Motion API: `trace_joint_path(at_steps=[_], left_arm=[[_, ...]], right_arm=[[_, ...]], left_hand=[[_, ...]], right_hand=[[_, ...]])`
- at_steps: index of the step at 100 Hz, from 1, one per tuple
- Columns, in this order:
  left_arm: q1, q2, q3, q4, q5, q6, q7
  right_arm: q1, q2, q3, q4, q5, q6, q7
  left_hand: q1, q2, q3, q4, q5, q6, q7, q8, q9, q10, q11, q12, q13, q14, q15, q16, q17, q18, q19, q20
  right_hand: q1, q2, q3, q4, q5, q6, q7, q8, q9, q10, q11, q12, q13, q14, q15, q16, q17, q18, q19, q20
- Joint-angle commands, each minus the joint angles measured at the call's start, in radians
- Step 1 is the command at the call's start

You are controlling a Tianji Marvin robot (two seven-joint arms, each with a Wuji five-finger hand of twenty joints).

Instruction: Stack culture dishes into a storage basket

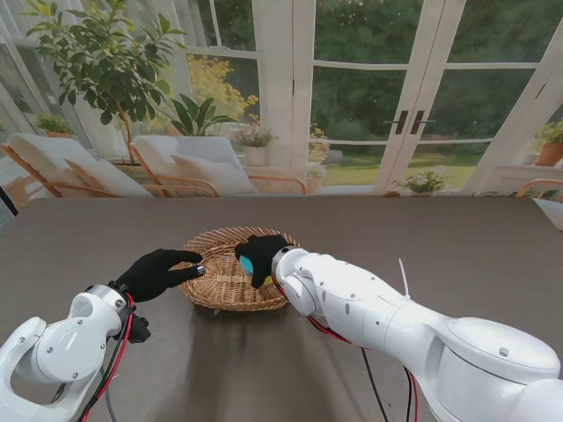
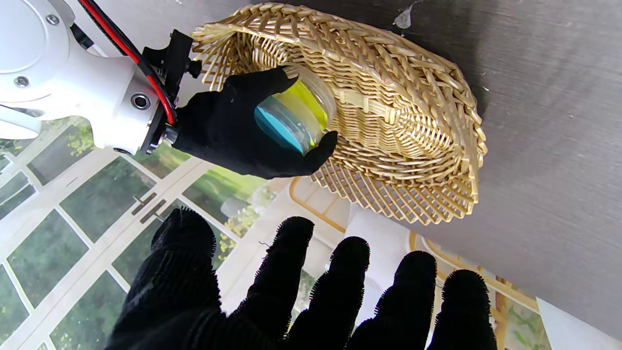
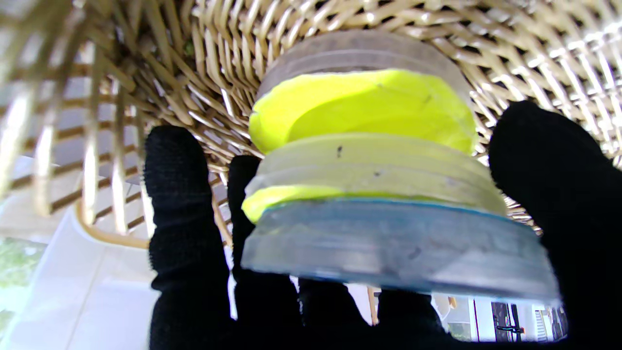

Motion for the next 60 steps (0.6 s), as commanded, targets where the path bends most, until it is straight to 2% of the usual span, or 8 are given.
trace_joint_path(at_steps=[1,32,60], left_arm=[[0.001,-0.002,0.001,0.000,-0.004,-0.001,-0.020],[-0.002,-0.002,0.004,0.002,-0.008,0.003,-0.023],[-0.005,-0.001,0.008,0.004,-0.011,0.008,-0.027]], right_arm=[[-0.001,-0.001,-0.003,-0.001,-0.006,-0.003,0.018],[0.002,0.012,-0.010,-0.025,-0.009,0.011,0.053],[0.005,0.010,-0.016,-0.018,-0.006,0.011,0.067]], left_hand=[[0.031,0.036,-0.011,0.034,0.007,0.006,0.002,0.002,0.009,0.010,-0.001,0.008,0.035,0.016,0.008,0.003,-0.001,0.006,0.008,0.016],[0.031,0.036,-0.011,0.034,0.007,0.005,0.002,0.002,0.009,0.010,-0.001,0.008,0.036,0.017,0.008,0.003,0.001,0.005,0.009,0.016],[0.032,0.036,-0.011,0.034,0.007,0.005,0.002,0.002,0.009,0.010,-0.001,0.009,0.037,0.016,0.009,0.003,0.002,0.005,0.009,0.016]], right_hand=[[-0.028,0.033,0.049,0.033,-0.046,0.041,-0.007,-0.022,-0.051,-0.013,-0.003,-0.017,-0.047,-0.043,-0.002,-0.010,-0.375,-0.012,-0.017,0.005],[-0.047,0.055,0.024,0.033,-0.083,0.055,-0.019,-0.035,-0.083,-0.009,0.001,-0.020,-0.077,-0.050,-0.004,-0.012,-0.397,-0.022,-0.024,0.008],[-0.051,0.066,0.011,0.036,-0.130,0.063,-0.032,-0.044,-0.121,-0.011,-0.004,-0.024,-0.099,-0.054,-0.004,-0.013,-0.409,-0.035,-0.023,0.014]])
